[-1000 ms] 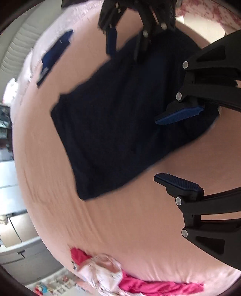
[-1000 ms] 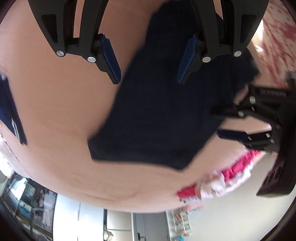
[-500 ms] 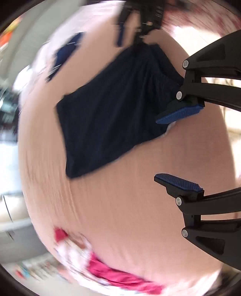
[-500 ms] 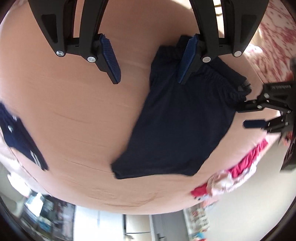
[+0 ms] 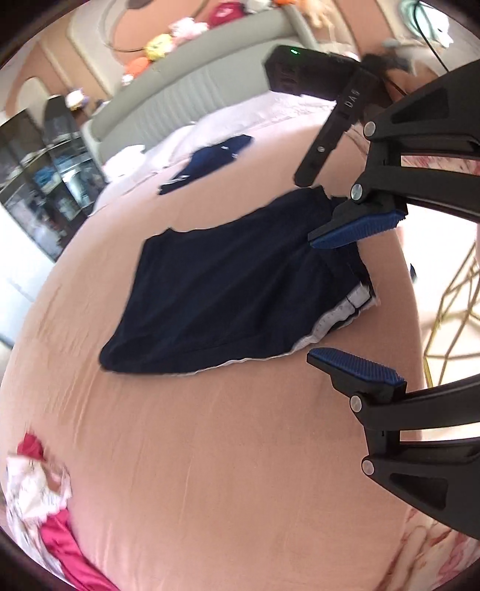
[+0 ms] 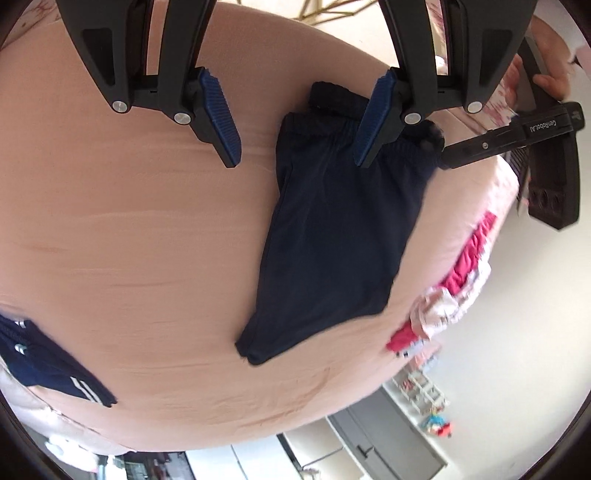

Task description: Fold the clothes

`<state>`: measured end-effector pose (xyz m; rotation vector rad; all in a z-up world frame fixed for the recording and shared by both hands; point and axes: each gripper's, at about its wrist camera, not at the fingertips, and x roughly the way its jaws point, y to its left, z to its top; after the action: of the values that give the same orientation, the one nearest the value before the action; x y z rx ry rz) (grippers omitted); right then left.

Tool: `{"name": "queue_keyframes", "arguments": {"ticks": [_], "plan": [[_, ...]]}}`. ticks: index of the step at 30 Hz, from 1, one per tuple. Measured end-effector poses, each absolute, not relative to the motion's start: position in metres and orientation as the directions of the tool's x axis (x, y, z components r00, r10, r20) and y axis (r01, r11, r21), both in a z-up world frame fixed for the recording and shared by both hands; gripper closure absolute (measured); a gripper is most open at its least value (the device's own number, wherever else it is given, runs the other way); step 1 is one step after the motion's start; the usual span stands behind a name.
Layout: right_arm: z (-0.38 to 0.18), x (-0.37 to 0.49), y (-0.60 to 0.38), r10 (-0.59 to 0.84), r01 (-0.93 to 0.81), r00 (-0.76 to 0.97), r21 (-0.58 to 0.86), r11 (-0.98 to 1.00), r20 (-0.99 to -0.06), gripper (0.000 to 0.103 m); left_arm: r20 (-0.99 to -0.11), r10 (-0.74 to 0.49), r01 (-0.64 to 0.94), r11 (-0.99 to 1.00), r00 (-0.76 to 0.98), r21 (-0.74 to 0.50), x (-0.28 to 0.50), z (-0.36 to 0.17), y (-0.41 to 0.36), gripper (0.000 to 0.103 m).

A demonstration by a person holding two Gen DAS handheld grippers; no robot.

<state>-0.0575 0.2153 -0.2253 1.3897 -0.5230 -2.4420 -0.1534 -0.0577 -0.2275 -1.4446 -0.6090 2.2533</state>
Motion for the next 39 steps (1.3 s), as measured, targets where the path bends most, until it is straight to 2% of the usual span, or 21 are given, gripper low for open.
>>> {"name": "queue_keyframes", "arguments": {"ticks": [2, 4, 11, 14, 15, 16, 17, 19, 21, 23, 29, 39], "plan": [[-0.226, -0.057, 0.222, -0.431, 0.055, -0.488, 0.466, -0.883, -0.759, 0.040, -0.730, 0.545, -0.059, -0.816, -0.412, -0.576, -0.147, -0.225, -0.064, 0.049], [-0.239, -0.062, 0.219, -0.439, 0.044, -0.444, 0.470, -0.882, -0.781, 0.040, -0.752, 0.554, -0.067, -0.818, -0.356, -0.571, -0.149, -0.231, -0.065, 0.049], [-0.240, -0.061, 0.188, -0.353, 0.141, -0.434, 0.324, -0.936, -0.829, 0.039, -0.827, 0.447, -0.186, -0.894, -0.341, -0.407, -0.157, -0.245, -0.030, 0.049], [-0.242, -0.060, 0.180, -0.369, 0.171, -0.422, 0.327, -0.930, -0.828, 0.040, -0.836, 0.402, -0.222, -0.914, -0.372, -0.341, -0.157, -0.245, -0.023, 0.050], [-0.243, -0.060, 0.180, -0.369, 0.173, -0.423, 0.326, -0.929, -0.828, 0.043, -0.835, 0.394, -0.230, -0.917, -0.383, -0.326, -0.152, -0.244, -0.027, 0.057], [-0.242, -0.061, 0.179, -0.375, 0.176, -0.421, 0.332, -0.927, -0.826, 0.048, -0.831, 0.397, -0.242, -0.915, -0.389, -0.324, -0.151, -0.242, -0.026, 0.075], [-0.242, -0.060, 0.179, -0.387, 0.178, -0.417, 0.344, -0.922, -0.823, 0.060, -0.827, 0.409, -0.248, -0.909, -0.385, -0.334, -0.145, -0.241, -0.034, 0.082], [-0.241, -0.057, 0.180, -0.386, 0.182, -0.414, 0.341, -0.922, -0.824, 0.068, -0.822, 0.408, -0.242, -0.911, -0.398, -0.335, -0.143, -0.245, -0.035, 0.086], [-0.239, -0.050, 0.181, -0.341, 0.204, -0.423, 0.279, -0.938, -0.839, 0.084, -0.816, 0.417, -0.247, -0.907, -0.401, -0.342, -0.141, -0.245, -0.034, 0.087], [-0.233, -0.044, 0.181, -0.333, 0.223, -0.438, 0.258, -0.940, -0.835, 0.092, -0.810, 0.425, -0.251, -0.903, -0.405, -0.348, -0.139, -0.245, -0.033, 0.087], [-0.210, -0.030, 0.189, -0.388, 0.223, -0.479, 0.318, -0.921, -0.788, 0.094, -0.800, 0.454, -0.252, -0.889, -0.393, -0.382, -0.128, -0.234, -0.041, 0.089], [-0.207, 0.004, 0.193, -0.447, 0.199, -0.418, 0.401, -0.894, -0.791, 0.094, -0.796, 0.512, -0.215, -0.859, -0.322, -0.465, -0.105, -0.228, -0.056, 0.089]]}}
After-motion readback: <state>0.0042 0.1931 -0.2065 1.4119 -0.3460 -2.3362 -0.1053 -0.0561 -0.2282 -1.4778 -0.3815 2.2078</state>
